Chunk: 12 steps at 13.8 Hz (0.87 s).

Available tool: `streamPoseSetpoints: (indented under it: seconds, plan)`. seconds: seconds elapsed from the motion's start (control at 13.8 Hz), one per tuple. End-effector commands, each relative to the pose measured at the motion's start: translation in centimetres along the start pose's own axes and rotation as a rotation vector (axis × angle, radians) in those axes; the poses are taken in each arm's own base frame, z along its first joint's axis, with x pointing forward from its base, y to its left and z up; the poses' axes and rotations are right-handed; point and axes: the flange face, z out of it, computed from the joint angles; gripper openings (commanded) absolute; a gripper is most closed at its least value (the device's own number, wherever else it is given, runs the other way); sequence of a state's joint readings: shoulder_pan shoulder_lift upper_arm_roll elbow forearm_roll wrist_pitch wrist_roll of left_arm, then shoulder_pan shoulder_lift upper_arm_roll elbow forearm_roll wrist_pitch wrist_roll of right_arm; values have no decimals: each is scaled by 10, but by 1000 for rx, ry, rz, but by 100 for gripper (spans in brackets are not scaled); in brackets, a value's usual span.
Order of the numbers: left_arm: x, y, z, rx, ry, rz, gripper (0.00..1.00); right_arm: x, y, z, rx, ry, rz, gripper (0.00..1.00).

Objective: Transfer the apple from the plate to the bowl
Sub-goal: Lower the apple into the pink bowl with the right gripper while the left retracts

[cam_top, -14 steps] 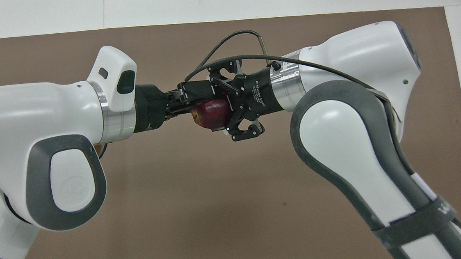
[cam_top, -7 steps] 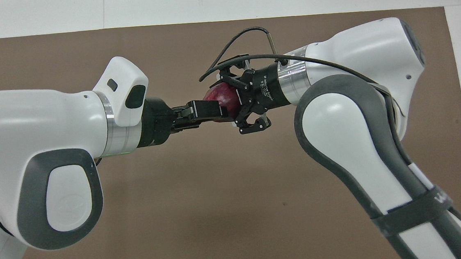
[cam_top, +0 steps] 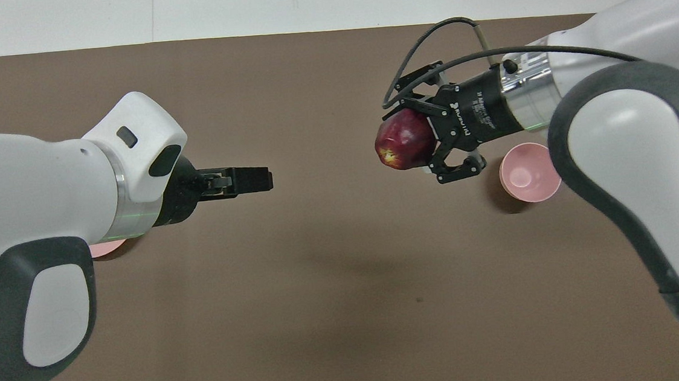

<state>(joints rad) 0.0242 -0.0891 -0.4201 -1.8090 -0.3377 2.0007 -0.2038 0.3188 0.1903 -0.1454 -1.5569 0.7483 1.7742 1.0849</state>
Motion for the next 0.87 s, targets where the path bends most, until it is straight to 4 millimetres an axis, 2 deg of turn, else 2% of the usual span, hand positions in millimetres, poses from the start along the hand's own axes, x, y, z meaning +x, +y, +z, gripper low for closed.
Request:
streamPoseSetpoints:
  seconds: [0.0,0.07,0.14,0.29,0.43,0.51,0.58,0.72,0.8]
  plan:
    - [7,-29,-17,186,6,64,100,34,28,-36,-101,99,-181,0]
    - [14,-40,-24,203,10,92,100,50,38,-40,-173,176,-307,0]
    - [19,-55,-26,211,-5,100,100,66,47,-35,-262,237,-444,0]
    - [29,-77,-38,254,-45,86,100,103,64,-16,-375,316,-675,0]
    - [39,-90,-46,316,-87,124,100,124,78,-3,-503,346,-827,0]
    - [39,-97,-47,317,-106,167,100,132,83,-3,-568,361,-899,0]
    - [41,-106,-50,314,-106,187,100,141,91,2,-607,353,-930,0]
    - [37,-115,-49,307,-126,221,100,174,102,5,-593,381,-906,0]
    - [36,-132,-54,317,-152,189,100,180,102,10,-589,390,-907,4]
